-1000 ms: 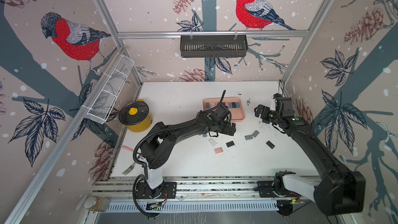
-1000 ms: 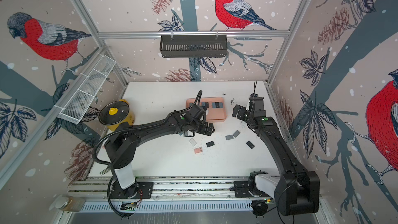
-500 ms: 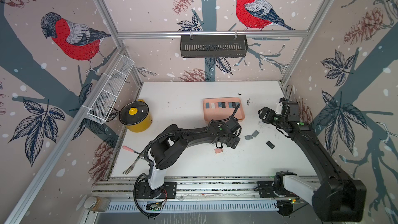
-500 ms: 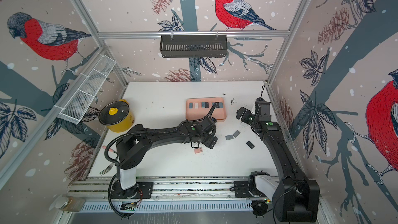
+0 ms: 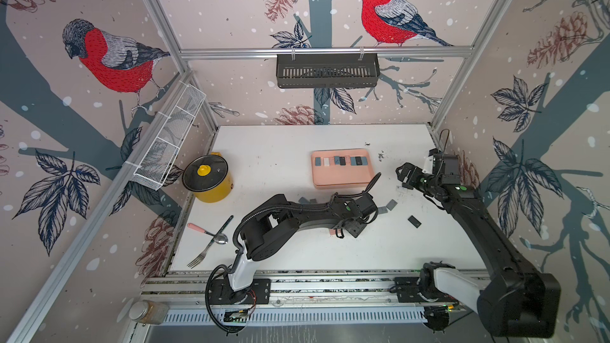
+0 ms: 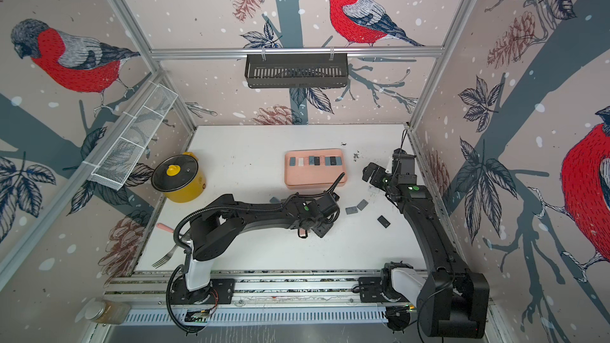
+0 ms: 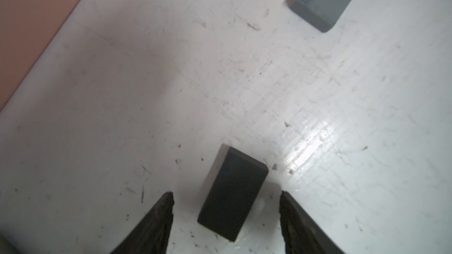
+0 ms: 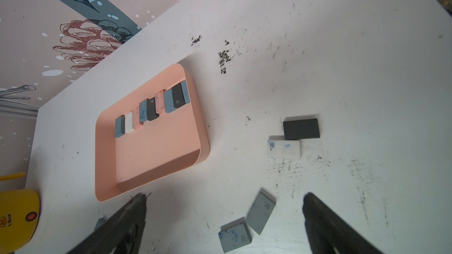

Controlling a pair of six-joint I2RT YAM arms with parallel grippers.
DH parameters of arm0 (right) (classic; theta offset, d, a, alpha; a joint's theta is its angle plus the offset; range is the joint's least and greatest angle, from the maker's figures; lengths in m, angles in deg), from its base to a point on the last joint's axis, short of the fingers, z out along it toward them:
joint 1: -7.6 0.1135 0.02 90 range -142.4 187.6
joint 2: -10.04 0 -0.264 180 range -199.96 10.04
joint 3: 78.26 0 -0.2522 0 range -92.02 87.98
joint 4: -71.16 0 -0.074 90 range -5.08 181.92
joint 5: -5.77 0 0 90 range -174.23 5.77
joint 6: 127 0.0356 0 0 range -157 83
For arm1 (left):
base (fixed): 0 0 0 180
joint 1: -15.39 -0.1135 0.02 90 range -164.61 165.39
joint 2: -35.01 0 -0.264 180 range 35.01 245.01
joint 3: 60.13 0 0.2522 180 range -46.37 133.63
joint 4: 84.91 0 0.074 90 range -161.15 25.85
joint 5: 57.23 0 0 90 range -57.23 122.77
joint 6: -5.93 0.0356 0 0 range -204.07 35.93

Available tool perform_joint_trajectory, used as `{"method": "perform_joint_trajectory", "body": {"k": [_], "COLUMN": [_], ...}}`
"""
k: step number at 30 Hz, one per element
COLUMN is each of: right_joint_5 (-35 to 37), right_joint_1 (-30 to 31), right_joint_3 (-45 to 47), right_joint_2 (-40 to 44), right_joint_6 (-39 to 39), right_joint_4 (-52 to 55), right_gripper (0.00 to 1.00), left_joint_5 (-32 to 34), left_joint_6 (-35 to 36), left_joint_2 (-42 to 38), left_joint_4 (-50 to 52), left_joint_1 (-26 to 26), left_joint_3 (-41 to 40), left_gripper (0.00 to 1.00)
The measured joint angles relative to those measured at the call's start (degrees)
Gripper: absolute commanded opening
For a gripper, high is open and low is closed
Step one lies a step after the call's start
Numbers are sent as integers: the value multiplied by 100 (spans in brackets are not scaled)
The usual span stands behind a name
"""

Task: Put the eraser in the storage box
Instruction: Pick up the eraser from the center of the board.

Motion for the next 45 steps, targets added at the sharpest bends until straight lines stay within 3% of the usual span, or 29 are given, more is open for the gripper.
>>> {"method": "perform_joint_trajectory", "body": {"k": [9,14,20,30,40,45], "right_joint_5": [-37,-61,-85,-131,-308,-372], "right_joint_1": [-48,-63,-66,-74,-55,46], "right_joint_3": [9,11,17,15,-24,-170], "right_joint_2": [-26,-31,-28,-68,-308,-463], "right_joint_6": [-2,-2,-2,-2,142,192], "right_joint_4": [-46,-96,-98,-116,-251,-354], "right_gripper": [99,99,99,99,99,99], "left_joint_5": [131,166,254,-59,-638,-968], "left_joint_6": [-2,-2,-9,-114,-505,-866], "left_joint_2": [66,107,170,13,-107,407], "left_joint_4": [-289,-332,-452,-48,745,1038], "left_joint_1": [20,15,-31,-501,-1110,-1626], "left_joint_3": [-70,-39,-9,55,1641,2924], "left_gripper": [46,44,33,26,24,24]}}
